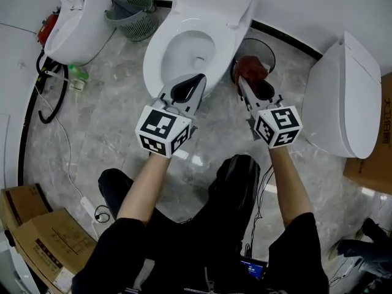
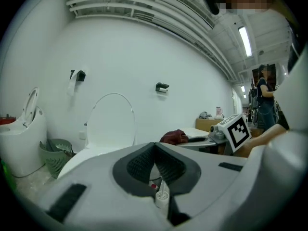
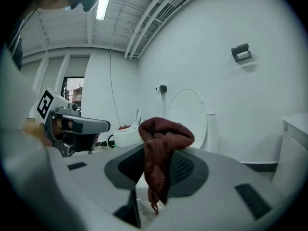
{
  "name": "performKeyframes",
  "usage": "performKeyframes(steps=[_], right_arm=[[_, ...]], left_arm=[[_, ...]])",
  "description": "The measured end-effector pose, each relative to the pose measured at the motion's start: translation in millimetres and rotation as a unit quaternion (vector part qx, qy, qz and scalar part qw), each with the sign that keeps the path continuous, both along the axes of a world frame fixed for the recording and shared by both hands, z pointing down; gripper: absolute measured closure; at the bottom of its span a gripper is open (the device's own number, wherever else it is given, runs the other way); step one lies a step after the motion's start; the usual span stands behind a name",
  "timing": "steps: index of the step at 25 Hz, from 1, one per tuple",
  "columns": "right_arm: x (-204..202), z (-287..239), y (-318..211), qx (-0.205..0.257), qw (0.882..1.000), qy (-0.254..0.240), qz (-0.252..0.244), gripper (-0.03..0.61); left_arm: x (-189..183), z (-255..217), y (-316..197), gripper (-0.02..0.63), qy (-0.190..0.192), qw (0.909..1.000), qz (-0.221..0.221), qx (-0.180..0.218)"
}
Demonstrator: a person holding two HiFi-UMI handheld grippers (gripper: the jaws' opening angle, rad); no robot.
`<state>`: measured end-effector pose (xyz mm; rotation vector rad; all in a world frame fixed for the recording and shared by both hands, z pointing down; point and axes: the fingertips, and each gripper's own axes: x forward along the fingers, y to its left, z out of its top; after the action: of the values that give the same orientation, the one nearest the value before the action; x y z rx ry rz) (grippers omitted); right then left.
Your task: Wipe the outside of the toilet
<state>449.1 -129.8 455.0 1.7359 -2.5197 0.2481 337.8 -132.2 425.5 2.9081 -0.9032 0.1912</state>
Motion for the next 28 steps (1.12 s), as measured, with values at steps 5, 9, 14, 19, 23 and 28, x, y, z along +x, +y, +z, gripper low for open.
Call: performKeyframes(steps=[5,9,14,19,23,28], right_arm=[[16,79,-21,0.007,1.0,-0.004,-0.009,0.462],[28,124,-38,0.002,1.0,-0.016,-0.007,0.462],[39,172,-73,-0.011,0.999,-0.05,0.012,0.463],[66,196,-118,-0.013,0.998,-0.009,0.053,0.477],[73,207,-146,-0.023,0.998,-0.008,0.063,0.477],[81,213,-168,-0.028,0.998,-0.014,0.062,0.479]], left_arm=[[15,68,0,0.612,-0.001,0.9999,0.001,0.015],[30,106,7,0.612,0.015,0.9998,0.005,0.014],[44,142,21,0.612,0.009,0.9997,0.011,0.021],[55,163,19,0.612,0.015,0.9997,0.005,0.019],[57,178,13,0.612,0.003,0.9998,-0.002,0.018],[57,186,6,0.612,-0.005,0.9996,-0.009,0.026]])
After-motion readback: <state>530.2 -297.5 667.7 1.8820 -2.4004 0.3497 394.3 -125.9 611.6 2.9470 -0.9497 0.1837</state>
